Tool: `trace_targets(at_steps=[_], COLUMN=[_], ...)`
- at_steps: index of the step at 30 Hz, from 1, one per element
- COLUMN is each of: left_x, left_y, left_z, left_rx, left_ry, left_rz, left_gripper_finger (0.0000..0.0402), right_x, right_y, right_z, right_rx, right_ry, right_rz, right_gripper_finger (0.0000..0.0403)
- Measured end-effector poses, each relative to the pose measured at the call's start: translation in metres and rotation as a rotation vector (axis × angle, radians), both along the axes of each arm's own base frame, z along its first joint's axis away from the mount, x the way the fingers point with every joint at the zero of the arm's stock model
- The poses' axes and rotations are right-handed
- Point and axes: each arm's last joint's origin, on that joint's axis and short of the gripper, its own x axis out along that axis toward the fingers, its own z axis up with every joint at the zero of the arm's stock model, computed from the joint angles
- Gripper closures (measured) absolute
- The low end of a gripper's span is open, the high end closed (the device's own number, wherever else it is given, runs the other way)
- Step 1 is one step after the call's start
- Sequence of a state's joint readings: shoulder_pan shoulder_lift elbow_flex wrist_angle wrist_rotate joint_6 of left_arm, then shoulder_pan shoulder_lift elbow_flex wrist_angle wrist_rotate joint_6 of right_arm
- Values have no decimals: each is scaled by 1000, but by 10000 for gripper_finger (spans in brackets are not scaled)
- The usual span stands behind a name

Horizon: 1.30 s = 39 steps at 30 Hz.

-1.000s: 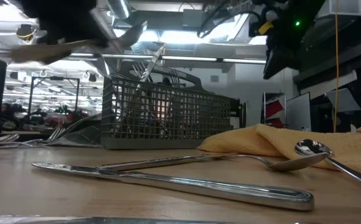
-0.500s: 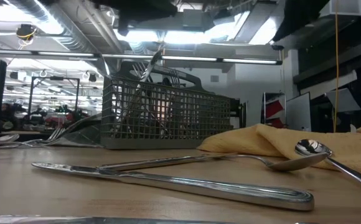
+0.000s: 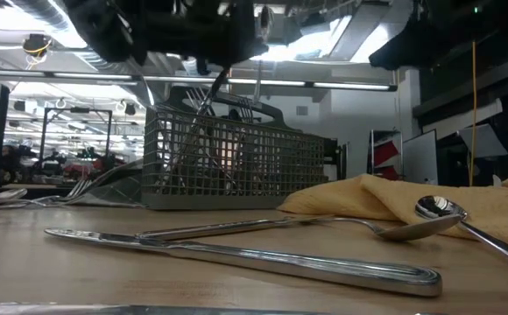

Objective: Sort silverware
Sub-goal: Put the silver spoon into the gray silverware basket

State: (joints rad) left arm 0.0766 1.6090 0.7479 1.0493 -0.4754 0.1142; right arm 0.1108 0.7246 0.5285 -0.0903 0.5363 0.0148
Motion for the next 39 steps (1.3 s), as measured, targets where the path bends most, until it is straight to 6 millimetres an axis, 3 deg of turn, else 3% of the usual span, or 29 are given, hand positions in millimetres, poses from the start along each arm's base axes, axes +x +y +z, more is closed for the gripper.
trace_targets(at_steps=[6, 11, 16, 23, 30, 39], left_x=[10, 17, 18, 19, 19, 19], left_y=[19, 25, 25, 25, 25, 25], left_z=[-23, -32, -34, -39, -42, -44], left_rx=[10, 25, 41, 37, 31, 32], left_ry=[44, 87, 113, 158, 195, 231], left_rz=[25, 26, 9, 7, 6, 5], left_gripper_finger=[395, 389, 391, 384, 383, 382], right_x=[8, 15, 26, 44, 63, 103], right_y=[-2, -12, -30, -60, -86, -97], right_z=[-20, -28, -32, -31, -39, -32], right_rx=[-12, -10, -4, -12, -21, -13], right_ry=[-111, -105, -136, -272, -289, -275], right_rz=[-25, -63, -114, 8, -16, 67], right_gripper_finger=[281, 281, 281, 281, 281, 281])
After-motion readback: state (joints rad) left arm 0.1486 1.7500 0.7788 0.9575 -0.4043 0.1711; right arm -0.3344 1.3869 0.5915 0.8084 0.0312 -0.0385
